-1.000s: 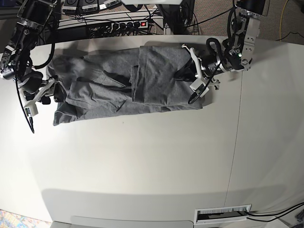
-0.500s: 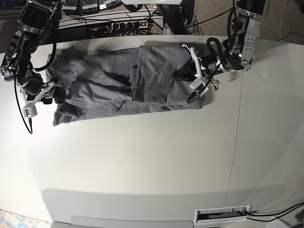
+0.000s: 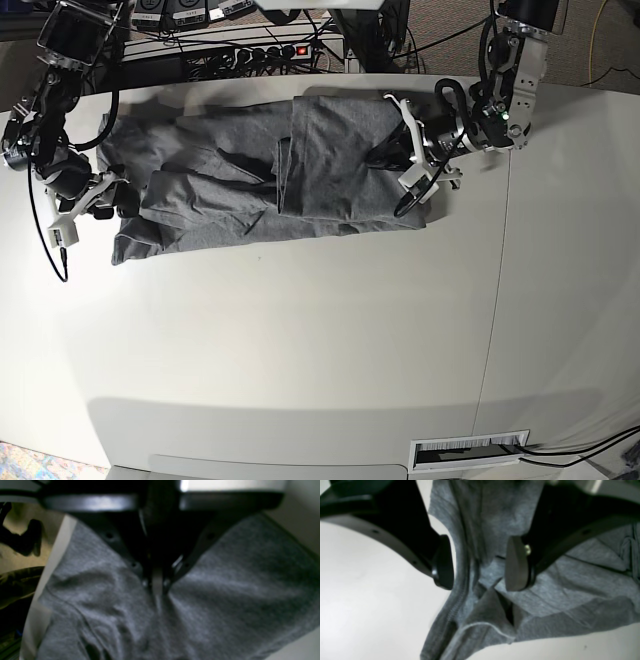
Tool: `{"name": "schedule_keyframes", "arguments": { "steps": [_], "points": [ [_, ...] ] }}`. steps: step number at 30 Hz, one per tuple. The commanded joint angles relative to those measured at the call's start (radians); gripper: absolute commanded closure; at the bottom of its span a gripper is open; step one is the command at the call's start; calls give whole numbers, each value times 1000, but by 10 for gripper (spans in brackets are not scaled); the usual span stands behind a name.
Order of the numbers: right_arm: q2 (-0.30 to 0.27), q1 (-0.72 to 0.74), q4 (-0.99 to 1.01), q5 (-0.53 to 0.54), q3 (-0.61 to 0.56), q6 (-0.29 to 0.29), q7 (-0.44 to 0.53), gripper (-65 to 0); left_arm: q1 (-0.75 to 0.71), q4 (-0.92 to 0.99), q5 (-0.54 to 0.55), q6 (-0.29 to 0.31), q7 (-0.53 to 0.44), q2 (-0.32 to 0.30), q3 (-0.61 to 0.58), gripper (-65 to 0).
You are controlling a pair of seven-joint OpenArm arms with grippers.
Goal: Fold the T-shirt properly
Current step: 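Hold the folded shirt with both grippers and adjust the right gripper's grip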
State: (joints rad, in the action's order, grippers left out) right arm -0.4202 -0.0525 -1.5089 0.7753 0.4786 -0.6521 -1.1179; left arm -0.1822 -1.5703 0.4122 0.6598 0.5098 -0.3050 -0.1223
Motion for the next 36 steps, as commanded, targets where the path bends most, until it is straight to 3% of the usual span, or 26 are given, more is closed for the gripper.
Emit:
{"name": "schedule_keyframes", "arguments": {
  "steps": [1, 3, 9, 12, 14, 26, 36],
  "points": [
    [-20, 17, -14, 45, 7, -4, 28, -341, -14, 15, -84, -8, 99, -8, -4, 0],
    [-21, 20, -14, 64, 7, -4, 39, -341, -14, 15, -84, -8, 99, -8, -4, 0],
    [-20, 20, -15, 35, 7, -4, -51, -342, -14, 15, -84, -8, 99, -8, -4, 0],
    [-20, 19, -15, -30, 7, -3, -62, -444, -14, 15, -84, -8, 98, -8, -4, 0],
    [-20, 19, -15, -35, 7, -3, -56, -472, -14, 15, -84, -8, 98, -8, -4, 0],
    [52, 20, -14, -53, 7, -3, 27, -472, -14, 15, -84, -8, 94, -8, -4, 0],
    [52, 20, -14, -107, 7, -3, 42, -472, -14, 15, -84, -7, 94, -8, -4, 0]
  ]
}}
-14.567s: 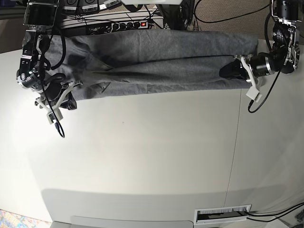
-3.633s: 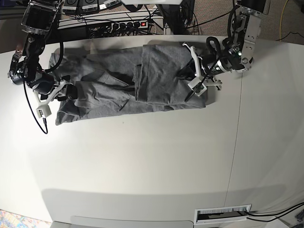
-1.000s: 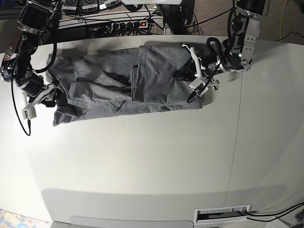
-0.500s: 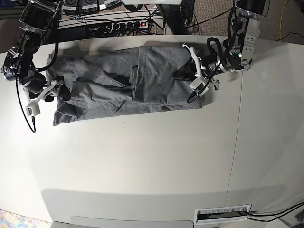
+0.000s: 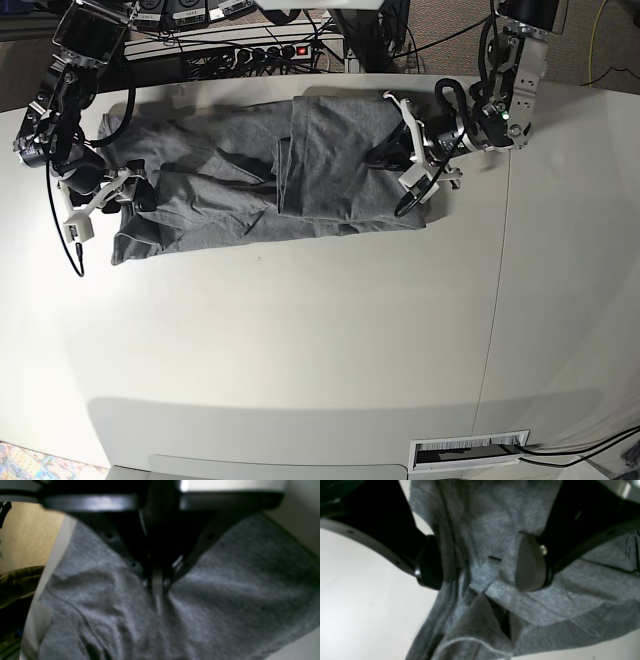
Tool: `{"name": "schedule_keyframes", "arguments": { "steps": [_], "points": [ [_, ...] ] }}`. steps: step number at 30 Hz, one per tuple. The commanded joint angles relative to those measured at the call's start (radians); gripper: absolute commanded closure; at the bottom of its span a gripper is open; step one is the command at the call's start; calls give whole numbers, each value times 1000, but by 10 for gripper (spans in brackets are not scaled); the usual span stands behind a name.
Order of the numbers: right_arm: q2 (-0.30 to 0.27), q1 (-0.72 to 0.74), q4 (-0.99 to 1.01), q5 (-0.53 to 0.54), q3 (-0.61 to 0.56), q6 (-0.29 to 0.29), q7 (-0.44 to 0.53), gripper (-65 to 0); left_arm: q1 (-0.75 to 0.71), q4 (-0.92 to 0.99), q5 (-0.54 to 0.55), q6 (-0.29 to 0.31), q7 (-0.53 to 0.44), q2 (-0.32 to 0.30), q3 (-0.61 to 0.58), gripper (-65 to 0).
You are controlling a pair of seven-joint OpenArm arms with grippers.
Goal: Fold the T-shirt properly
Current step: 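Hold the folded shirt with both grippers and adjust the right gripper's grip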
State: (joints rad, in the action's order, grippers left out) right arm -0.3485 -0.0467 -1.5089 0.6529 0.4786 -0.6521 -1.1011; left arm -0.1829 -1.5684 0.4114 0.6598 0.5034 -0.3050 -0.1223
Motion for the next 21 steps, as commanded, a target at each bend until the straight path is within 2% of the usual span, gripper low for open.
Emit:
{"name": "schedule_keyframes", "arguments": {
  "steps": [1, 8, 14, 18, 21],
  "points": [
    [-20, 14, -14, 14, 7, -3, 27, -472, -14, 13, -83, -8, 101, -8, -4, 0],
    [-19, 14, -14, -46, 7, -2, 40, -472, -14, 13, -83, -7, 101, -8, -4, 0],
    [-19, 16, 5, -52, 7, -2, 68, -471, -14, 13, -83, -4, 101, -8, -4, 0],
    [-19, 40, 130, -47, 7, -2, 66, -471, -14, 13, -83, -4, 100, -8, -4, 0],
    [-19, 75, 249, 6, 7, -2, 13, -471, -14, 13, -83, -4, 101, -8, -4, 0]
  ]
}}
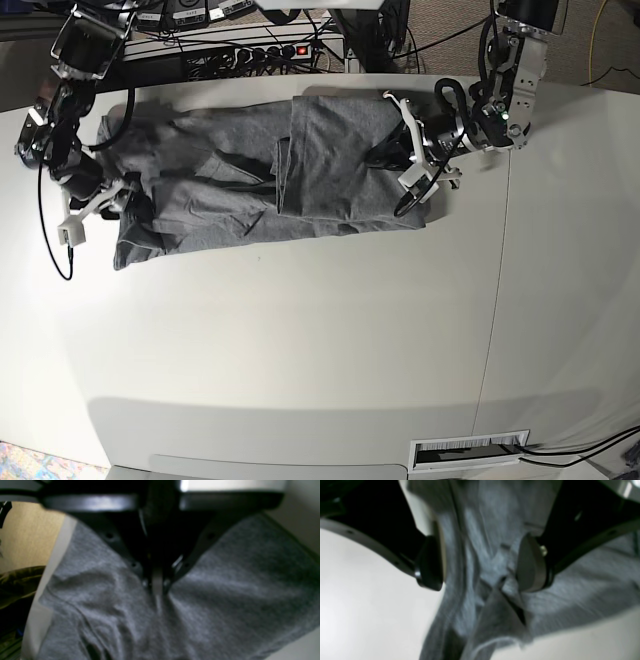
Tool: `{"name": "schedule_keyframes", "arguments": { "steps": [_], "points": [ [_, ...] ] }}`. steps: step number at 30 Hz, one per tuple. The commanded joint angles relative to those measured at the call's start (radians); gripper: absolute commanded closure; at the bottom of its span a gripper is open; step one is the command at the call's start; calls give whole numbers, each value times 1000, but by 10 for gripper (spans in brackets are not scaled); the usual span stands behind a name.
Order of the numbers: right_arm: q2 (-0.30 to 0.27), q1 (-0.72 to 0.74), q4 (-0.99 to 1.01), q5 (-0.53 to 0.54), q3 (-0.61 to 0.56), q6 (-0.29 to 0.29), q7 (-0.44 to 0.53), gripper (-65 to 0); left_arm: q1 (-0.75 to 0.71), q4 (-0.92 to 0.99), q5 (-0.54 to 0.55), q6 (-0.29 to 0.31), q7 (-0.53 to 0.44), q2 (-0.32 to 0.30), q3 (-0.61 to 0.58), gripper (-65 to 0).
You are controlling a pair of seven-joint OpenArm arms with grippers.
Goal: Fold the T-shirt properly
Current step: 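Hold the folded shirt with both grippers and adjust the right gripper's grip, then lift the shirt end with the right gripper and fold it toward the left gripper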
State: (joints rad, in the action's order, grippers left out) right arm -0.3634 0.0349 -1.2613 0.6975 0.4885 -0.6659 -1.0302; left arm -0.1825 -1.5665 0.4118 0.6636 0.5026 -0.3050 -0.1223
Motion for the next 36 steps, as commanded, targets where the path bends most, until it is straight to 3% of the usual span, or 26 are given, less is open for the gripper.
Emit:
{"name": "schedule_keyframes", "arguments": {
  "steps": [1, 10, 17, 22, 28, 36],
  "points": [
    [-5, 4, 35, -10, -3, 11, -79, -471, -14, 11, -84, -8, 101, -8, -4, 0],
    [-5, 83, 95, 177, -3, 11, -359, -471, -14, 11, -84, -8, 98, -8, -4, 0],
    [-25, 114, 93, 180, -3, 12, -366, -467, -14, 11, -84, -8, 99, -8, -4, 0],
    [-82, 115, 93, 175, -3, 16, -366, -379, -14, 11, -84, -8, 98, -8, -4, 0],
    [-153, 115, 93, 214, -3, 19, -366, -373, -13, 11, -84, -8, 98, -8, -4, 0],
    [-135, 114, 94, 247, -93, 18, -366, -373, -14, 11, -84, -8, 73, -8, -4, 0]
  ]
}}
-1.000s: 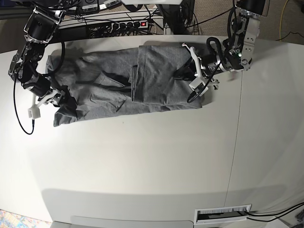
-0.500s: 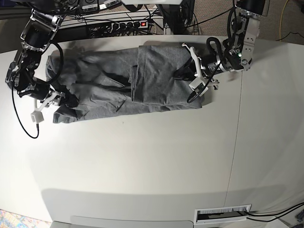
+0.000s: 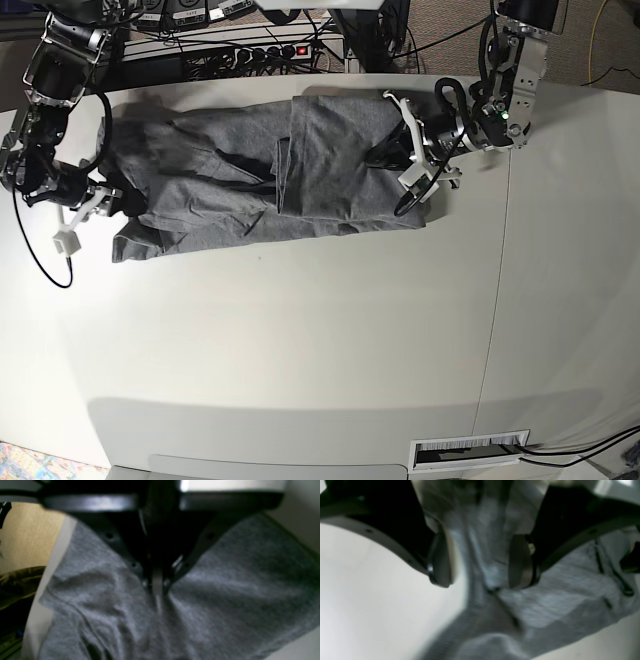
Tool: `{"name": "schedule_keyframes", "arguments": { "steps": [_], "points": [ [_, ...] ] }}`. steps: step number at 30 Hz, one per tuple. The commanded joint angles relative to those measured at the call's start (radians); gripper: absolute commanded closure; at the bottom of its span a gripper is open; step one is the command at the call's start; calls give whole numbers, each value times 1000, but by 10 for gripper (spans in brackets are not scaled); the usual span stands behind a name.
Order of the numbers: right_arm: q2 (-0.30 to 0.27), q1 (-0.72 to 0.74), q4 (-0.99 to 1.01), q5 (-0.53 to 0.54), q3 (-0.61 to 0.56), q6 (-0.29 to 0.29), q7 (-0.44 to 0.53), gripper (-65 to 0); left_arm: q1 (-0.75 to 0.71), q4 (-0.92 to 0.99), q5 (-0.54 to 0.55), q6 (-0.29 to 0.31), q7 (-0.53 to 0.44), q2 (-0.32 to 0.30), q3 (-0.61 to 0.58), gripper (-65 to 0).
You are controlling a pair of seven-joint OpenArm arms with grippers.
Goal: Fold the T-shirt properly
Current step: 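Lift the shirt end with the right gripper and fold it toward the left gripper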
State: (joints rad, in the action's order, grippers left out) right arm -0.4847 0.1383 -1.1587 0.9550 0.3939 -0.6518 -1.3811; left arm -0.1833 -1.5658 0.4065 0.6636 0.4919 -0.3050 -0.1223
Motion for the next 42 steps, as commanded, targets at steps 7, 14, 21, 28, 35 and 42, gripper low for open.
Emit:
{"name": "schedule_keyframes", "arguments": {
  "steps": [7, 14, 21, 28, 35, 42],
  "points": [
    [-11, 11, -9, -13, -162, 5, -15, -365, -13, 11, -79, -8, 87, -8, -4, 0],
    [-18, 11, -9, -13, -185, 5, -15, 0, -13, 11, -79, -8, 85, -8, -4, 0],
    [-65, 11, -80, 174, -184, 5, -15, 0, -13, 11, -78, -8, 84, -8, -4, 0],
    [-77, 11, -294, 312, -185, -9, -15, 0, -13, 11, -16, -8, 84, -8, -4, 0],
    [-69, -26, -444, 417, -185, -31, -15, 0, -13, 11, 67, -8, 83, -8, -4, 0],
    [63, -44, -466, 519, -185, -42, -15, 0, -13, 11, 118, 35, 84, -1, -6, 0]
  ]
}}
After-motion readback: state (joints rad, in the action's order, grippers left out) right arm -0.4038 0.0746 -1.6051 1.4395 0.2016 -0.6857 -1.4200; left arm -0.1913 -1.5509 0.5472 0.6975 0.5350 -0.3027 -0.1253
